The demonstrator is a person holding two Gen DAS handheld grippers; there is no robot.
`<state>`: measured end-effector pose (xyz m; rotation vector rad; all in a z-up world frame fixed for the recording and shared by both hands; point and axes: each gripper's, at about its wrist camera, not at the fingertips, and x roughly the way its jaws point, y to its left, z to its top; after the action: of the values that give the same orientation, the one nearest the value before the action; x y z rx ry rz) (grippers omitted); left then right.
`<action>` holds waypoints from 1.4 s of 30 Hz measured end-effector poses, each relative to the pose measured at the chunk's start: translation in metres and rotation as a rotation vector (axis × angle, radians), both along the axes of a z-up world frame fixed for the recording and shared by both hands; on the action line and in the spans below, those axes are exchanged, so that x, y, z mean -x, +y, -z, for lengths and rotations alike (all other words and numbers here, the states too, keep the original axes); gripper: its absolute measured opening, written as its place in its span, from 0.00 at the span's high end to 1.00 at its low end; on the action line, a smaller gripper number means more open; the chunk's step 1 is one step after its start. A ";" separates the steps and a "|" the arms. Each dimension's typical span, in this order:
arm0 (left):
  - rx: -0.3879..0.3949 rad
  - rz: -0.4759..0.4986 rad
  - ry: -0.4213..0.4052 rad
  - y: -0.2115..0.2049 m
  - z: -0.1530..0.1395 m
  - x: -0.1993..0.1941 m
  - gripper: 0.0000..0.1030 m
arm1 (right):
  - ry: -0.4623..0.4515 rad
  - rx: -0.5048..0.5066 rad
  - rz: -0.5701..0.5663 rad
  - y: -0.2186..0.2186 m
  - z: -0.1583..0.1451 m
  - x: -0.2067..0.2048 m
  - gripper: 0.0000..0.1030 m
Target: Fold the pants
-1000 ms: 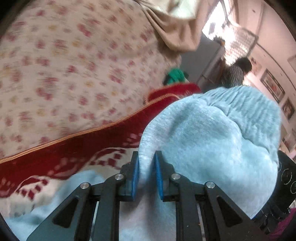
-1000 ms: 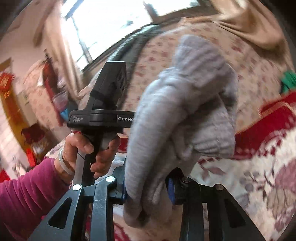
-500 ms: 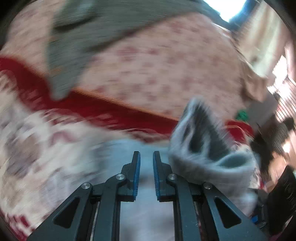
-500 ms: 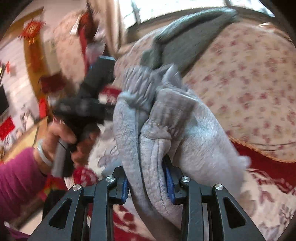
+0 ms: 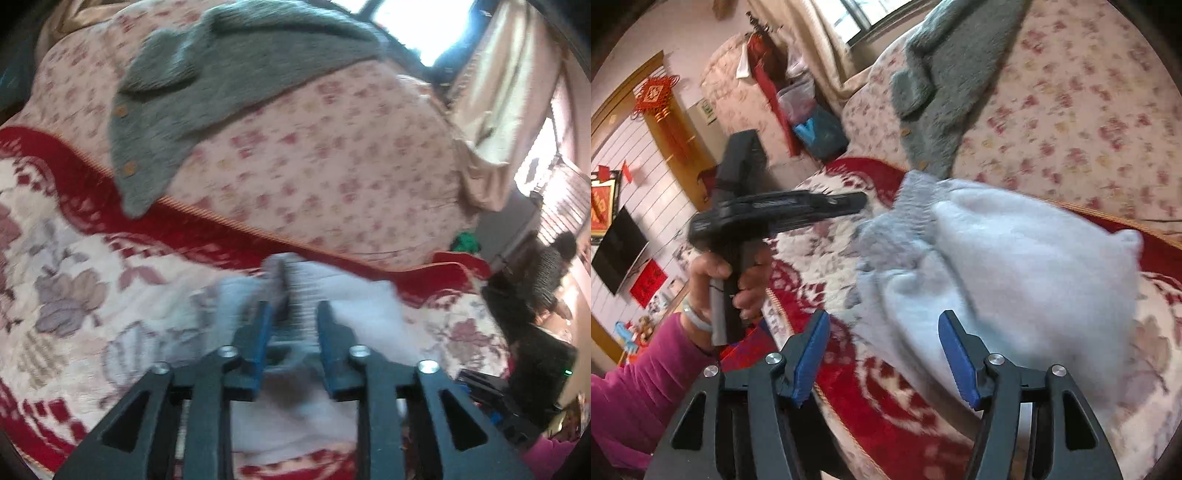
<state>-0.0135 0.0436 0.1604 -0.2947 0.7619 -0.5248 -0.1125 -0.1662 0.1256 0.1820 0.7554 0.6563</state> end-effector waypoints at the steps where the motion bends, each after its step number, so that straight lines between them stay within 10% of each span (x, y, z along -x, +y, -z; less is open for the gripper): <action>1: 0.004 0.019 -0.011 -0.007 -0.004 0.003 0.66 | 0.001 0.005 0.033 -0.010 -0.001 0.002 0.35; 12: -0.121 0.112 0.019 -0.097 0.017 0.020 0.63 | 0.059 0.073 0.298 -0.067 0.010 -0.007 0.32; 31: -0.114 -0.019 0.058 -0.061 0.070 0.050 0.63 | 0.032 0.256 0.249 -0.030 0.048 0.008 0.18; 42: -0.148 -0.121 -0.076 -0.090 0.027 0.075 0.23 | 0.043 0.157 0.341 -0.074 0.016 0.017 0.17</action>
<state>-0.0888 -0.0465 0.1335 -0.1810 0.7000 -0.3611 -0.1295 -0.2402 0.1095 0.1761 0.7912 0.2689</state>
